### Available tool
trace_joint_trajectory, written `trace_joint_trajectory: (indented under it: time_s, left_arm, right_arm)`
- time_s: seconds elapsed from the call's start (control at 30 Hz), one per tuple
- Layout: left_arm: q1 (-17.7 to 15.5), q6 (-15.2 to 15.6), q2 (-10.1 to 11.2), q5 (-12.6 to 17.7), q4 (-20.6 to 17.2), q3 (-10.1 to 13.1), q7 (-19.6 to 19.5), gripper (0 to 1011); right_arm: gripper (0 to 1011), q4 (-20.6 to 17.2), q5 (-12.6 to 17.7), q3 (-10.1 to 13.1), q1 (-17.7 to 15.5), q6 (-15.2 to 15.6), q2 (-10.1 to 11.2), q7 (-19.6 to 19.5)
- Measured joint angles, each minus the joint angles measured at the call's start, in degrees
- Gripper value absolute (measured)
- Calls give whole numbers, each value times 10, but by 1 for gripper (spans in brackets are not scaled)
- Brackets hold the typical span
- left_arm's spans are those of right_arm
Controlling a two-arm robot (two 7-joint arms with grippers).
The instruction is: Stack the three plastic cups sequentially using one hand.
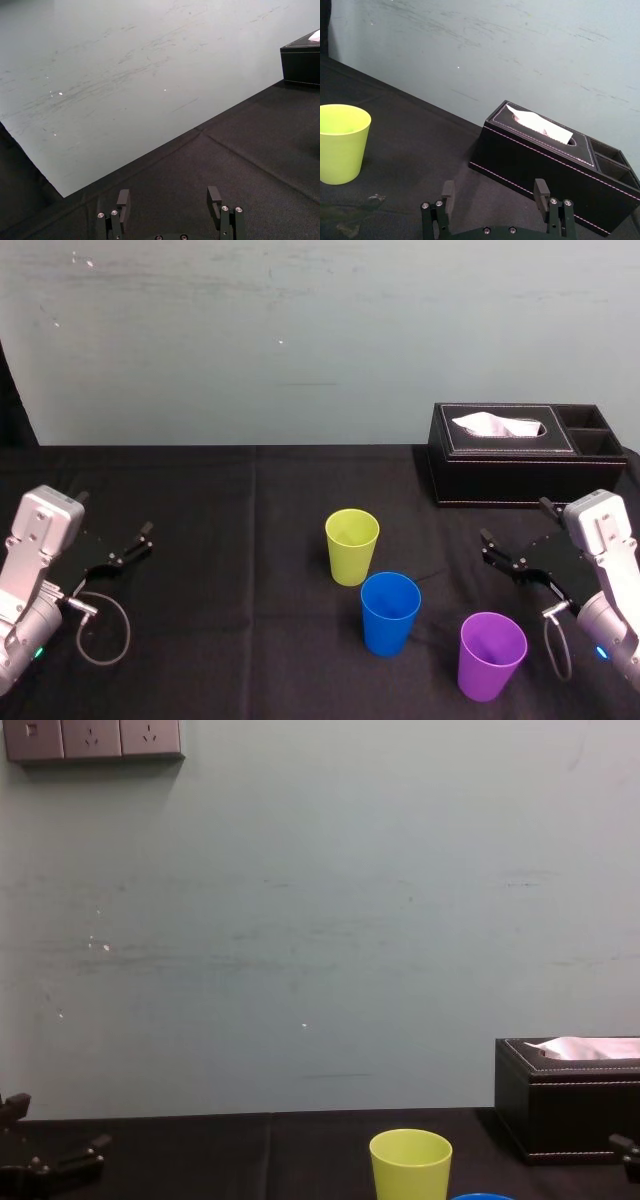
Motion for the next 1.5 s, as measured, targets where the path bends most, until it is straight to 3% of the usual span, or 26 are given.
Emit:
trace_joint_trajectory:
  time_s: [1.5]
  left_arm:
    - [0,0,0,0,0,0,0,1000]
  right_arm:
    - [1003,0,0,0,0,0,0,0]
